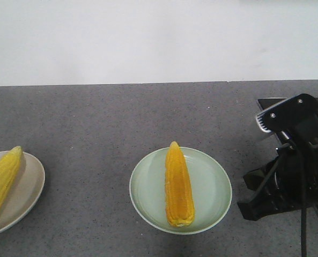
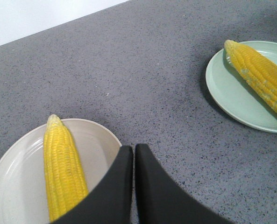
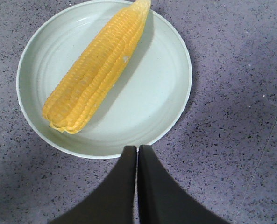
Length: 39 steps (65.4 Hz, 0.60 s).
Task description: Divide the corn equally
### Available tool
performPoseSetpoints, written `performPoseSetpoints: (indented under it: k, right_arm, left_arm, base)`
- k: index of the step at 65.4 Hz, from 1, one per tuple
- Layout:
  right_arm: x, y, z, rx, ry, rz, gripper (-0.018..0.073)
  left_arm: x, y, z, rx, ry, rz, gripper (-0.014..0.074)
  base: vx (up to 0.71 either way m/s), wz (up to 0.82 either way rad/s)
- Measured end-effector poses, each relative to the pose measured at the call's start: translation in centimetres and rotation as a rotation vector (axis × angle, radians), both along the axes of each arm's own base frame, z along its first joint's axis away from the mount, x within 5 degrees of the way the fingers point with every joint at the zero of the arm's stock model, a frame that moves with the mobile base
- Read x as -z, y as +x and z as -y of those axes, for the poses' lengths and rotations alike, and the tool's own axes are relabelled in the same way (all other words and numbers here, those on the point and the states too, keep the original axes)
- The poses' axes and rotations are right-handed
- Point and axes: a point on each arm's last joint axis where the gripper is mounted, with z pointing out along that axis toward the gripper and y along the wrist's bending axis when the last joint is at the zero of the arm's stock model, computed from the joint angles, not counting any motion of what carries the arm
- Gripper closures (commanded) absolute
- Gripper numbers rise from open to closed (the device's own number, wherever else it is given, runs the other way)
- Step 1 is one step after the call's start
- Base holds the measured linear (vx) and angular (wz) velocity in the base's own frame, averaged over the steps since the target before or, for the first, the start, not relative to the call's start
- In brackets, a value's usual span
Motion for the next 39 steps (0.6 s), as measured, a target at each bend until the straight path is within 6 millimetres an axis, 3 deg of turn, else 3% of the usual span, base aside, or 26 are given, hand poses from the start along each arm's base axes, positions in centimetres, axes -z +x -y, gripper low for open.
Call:
performPoseSetpoints:
  k: [15, 22, 31, 39]
  right_arm:
    - [0.0, 0.0, 0.0, 0.0, 0.0, 0.0, 0.057]
    - [0.0, 0.0, 0.0, 0.0, 0.0, 0.0, 0.057]
    - [0.0, 0.0, 0.0, 0.0, 0.0, 0.0, 0.057]
    - [0.0, 0.0, 0.0, 0.0, 0.0, 0.0, 0.057]
  left_arm:
    - [-0.9, -2.2, -1.7, -0.102, -0.014, 0.111, 0.0603]
    - [-0.3, -3.1, -2.6, -0.186, -0.005, 0.201, 0.0603]
    - [2.1, -4.1, -3.3, -0.274, -0.008, 0.338, 0.0603]
    - [5.6, -4.5, -3.7, -0.33, -0.009, 0.434, 0.0603]
  base:
    - [0.0, 0.0]
    - [0.0, 0.0]
    - [0.0, 0.0]
    - [0.0, 0.0]
